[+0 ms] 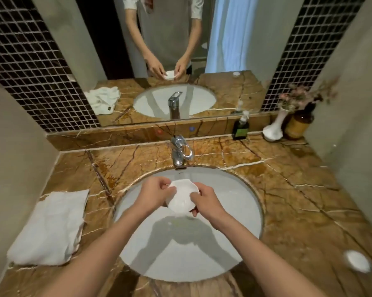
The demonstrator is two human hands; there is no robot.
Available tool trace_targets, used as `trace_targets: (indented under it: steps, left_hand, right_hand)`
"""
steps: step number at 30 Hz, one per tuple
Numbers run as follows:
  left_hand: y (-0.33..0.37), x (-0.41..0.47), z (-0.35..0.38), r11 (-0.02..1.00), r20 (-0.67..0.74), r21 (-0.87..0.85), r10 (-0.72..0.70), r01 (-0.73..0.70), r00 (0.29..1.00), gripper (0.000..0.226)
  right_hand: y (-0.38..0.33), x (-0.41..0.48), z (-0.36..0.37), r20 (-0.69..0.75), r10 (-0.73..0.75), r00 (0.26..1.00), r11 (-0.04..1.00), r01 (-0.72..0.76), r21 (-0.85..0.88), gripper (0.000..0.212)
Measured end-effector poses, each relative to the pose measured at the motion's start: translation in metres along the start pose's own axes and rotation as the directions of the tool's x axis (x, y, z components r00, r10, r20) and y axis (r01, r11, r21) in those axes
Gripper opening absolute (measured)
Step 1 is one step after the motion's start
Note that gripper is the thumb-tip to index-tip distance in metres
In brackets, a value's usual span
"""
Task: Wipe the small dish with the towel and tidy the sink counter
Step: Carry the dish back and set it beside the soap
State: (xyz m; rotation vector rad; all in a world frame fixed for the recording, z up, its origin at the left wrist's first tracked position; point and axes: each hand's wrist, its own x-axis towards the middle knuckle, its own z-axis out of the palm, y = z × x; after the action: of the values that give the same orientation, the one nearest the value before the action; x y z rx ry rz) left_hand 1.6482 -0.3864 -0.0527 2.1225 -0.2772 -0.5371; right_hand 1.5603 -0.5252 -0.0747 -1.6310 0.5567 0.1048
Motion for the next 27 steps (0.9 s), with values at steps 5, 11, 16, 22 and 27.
trace_targets:
  steps: [5, 11, 16, 22, 27]
  left_hand:
    - [0.027, 0.008, 0.063, 0.996, 0.088, -0.061, -0.067, 0.072, 0.994, 0.012]
    - [0.067, 0.035, 0.143, 0.984, 0.005, -0.137, -0.113, 0.113, 0.994, 0.014]
    - [0.094, 0.062, 0.199, 0.977, -0.026, -0.154, -0.151, 0.146, 0.988, 0.006]
    - [0.109, 0.085, 0.238, 0.940, -0.035, -0.270, -0.225, 0.207, 0.974, 0.020]
    - [0.110, 0.107, 0.252, 0.879, -0.029, -0.364, -0.341, 0.308, 0.940, 0.016]
  right_hand:
    - [0.012, -0.007, -0.063, -0.140, 0.012, 0.990, 1.000, -0.009, 0.019, 0.034]
    - [0.024, 0.007, -0.142, -0.276, 0.044, 0.960, 0.998, -0.056, -0.036, 0.016]
    - [0.034, 0.033, -0.205, -0.317, 0.102, 0.943, 0.979, -0.151, -0.134, 0.023]
    - [0.041, 0.064, -0.251, -0.306, 0.128, 0.943, 0.955, -0.200, -0.217, 0.024]
    - [0.048, 0.087, -0.262, -0.340, 0.185, 0.922, 0.952, -0.254, -0.170, 0.018]
